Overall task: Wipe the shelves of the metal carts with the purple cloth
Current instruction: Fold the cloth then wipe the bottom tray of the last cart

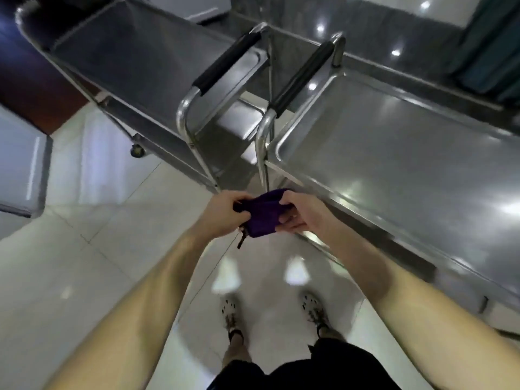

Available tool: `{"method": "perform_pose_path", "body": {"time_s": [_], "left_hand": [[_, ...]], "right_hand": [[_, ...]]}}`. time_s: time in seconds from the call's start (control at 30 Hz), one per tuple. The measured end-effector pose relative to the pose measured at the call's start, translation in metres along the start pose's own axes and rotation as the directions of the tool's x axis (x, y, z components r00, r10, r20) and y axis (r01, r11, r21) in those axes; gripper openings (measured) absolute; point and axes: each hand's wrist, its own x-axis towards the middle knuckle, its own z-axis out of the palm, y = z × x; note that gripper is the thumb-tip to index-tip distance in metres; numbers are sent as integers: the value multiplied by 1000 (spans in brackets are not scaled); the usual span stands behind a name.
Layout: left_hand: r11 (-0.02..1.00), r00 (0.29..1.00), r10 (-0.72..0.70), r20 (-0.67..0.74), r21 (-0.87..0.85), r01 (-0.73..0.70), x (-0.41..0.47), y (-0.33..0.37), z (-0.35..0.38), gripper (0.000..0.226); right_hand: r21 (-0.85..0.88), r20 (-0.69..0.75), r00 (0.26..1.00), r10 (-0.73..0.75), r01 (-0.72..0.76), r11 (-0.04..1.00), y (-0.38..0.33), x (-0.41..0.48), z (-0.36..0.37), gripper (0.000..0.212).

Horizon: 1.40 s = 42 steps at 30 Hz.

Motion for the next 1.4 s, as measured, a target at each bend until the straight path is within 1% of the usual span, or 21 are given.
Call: {"method": "perform_pose_path", "body": {"time_s": [0.03, 0.07, 0.1, 0.13, 0.17, 0.2, 0.23, 0.3, 0.33, 0.4, 0.47, 0.57, 0.67, 0.73, 0.8, 0.87, 0.93, 1.0, 1.07, 1.23, 1.4], "left_hand": [[1000, 999, 5, 50, -20, -4, 7, -5, -5, 43], [999, 996, 19, 88, -44, -16, 12, -9, -10, 45], [998, 992, 46, 121, -58, -39, 17, -11, -14, 48], [996, 984, 78, 160, -64, -68, 21, -14, -16, 48], [993, 973, 113, 201, -65, -102, 25, -17, -17, 47], [989, 961, 147, 235, -43, -141, 29, -21, -18, 47], [984, 949, 176, 262, -10, -180, 33, -25, -19, 48], [982, 936, 183, 300, -3, -191, 40, -40, -23, 53], [986, 936, 165, 312, -47, -159, 41, -49, -24, 58], [988, 927, 121, 356, -133, -78, 44, -74, -24, 77], [995, 898, 91, 431, -67, -68, 45, -99, -13, 92], [990, 881, 76, 467, 68, -122, 51, -124, 25, 77], [949, 931, 181, 317, 192, -250, 68, -136, 69, 49], [960, 933, 217, 288, 113, -258, 85, -146, 96, 36], [984, 933, 164, 320, 11, -177, 103, -157, 125, 28], [993, 941, 118, 316, -30, -115, 126, -174, 154, 30], [993, 953, 101, 286, -84, -80, 149, -195, 185, 36], [989, 959, 107, 262, -127, -75, 171, -219, 218, 46], [983, 958, 129, 257, -164, -88, 193, -245, 252, 55], [980, 969, 148, 200, -165, -115, 247, -305, 343, 53], [962, 969, 215, 119, -196, -190, 298, -333, 411, 48]], "right_hand": [[-214, -84, 995, -58, 39, 976, 7, -3, -1, 53], [-458, -148, 976, -158, 74, 886, 15, -6, 0, 65], [-664, -167, 944, -285, 106, 741, 23, -6, 4, 83], [-775, -136, 915, -381, 142, 616, 29, -5, 12, 97], [-815, -82, 895, -438, 192, 546, 34, -3, 23, 103], [-822, -19, 887, -461, 248, 513, 37, 0, 35, 98], [-802, 28, 887, -460, 294, 519, 39, 4, 46, 79], [-741, 19, 889, -457, 320, 591, 43, 7, 63, 23], [-711, -4, 873, -488, 341, 615, 47, 6, 68, 17], [-689, -27, 819, -574, 401, 604, 58, 3, 72, 28], [-723, -14, 800, -600, 406, 559, 69, 1, 73, 24], [-758, -14, 825, -565, 360, 544, 87, 7, 67, 12], [-762, -86, 804, -589, 328, 559, 110, 15, 53, 25], [-721, -182, 786, -591, 302, 623, 131, 25, 39, 32], [-645, -292, 766, -573, 285, 710, 158, 44, 24, 21], [-556, -424, 736, -527, 247, 793, 192, 70, 9, 11], [-465, -538, 702, -467, 215, 859, 233, 104, -1, 9], [-384, -597, 692, -406, 198, 902, 280, 141, -6, 10], [-326, -623, 694, -362, 190, 926, 326, 178, -9, 11], [-183, -691, 669, -273, 204, 962, 418, 268, -16, 32], [-165, -751, 603, -270, 224, 960, 472, 348, -35, 36]]}}
